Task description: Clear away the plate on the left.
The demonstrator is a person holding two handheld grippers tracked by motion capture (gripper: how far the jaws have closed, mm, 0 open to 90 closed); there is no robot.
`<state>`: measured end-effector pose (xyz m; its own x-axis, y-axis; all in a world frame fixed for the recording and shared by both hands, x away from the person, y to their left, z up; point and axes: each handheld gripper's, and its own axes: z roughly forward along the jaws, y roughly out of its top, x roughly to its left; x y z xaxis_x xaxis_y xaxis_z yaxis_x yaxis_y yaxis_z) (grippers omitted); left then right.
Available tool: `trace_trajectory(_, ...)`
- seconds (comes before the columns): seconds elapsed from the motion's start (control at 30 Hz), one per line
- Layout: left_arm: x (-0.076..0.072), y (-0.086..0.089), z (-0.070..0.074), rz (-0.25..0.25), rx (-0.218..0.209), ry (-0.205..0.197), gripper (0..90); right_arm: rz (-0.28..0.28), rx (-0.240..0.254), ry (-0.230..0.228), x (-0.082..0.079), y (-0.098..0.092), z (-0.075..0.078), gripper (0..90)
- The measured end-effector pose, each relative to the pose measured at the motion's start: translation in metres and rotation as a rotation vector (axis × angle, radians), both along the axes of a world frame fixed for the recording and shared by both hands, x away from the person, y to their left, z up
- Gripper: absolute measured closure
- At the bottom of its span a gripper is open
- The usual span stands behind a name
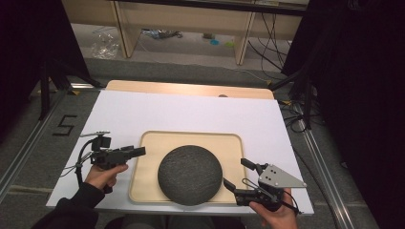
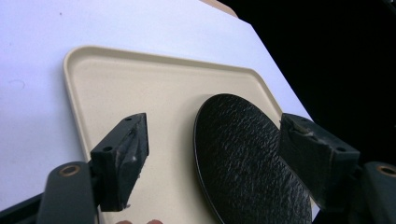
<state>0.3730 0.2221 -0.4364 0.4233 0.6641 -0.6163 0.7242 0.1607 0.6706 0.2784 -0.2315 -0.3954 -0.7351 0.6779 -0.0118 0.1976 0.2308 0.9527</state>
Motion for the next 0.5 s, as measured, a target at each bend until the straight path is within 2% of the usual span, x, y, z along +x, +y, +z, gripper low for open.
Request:
trace_trajectory(0.03, -0.002, -0.001, 0.003, -0.004, 0.006, -0.026, 24.1, 0.0, -0.001, 0.0, 0.0, 0.0, 0.0, 18.4)
trace_trajectory(0.1, -0.004, -0.001, 0.005, -0.01, 0.013, -0.034, 23.8, -0.001, 0.0, 0.0, 0.0, 0.0, 0.0, 18.4)
trace_trajectory(0.3, -0.014, -0.005, 0.012, -0.022, 0.041, -0.113, 23.6, 0.001, -0.001, 0.001, 0.0, 0.0, 0.0, 18.4)
trace_trajectory(0.5, -0.022, -0.003, 0.017, -0.019, 0.067, -0.164, 23.4, 0.002, -0.002, 0.001, 0.0, 0.0, 0.0, 18.4)
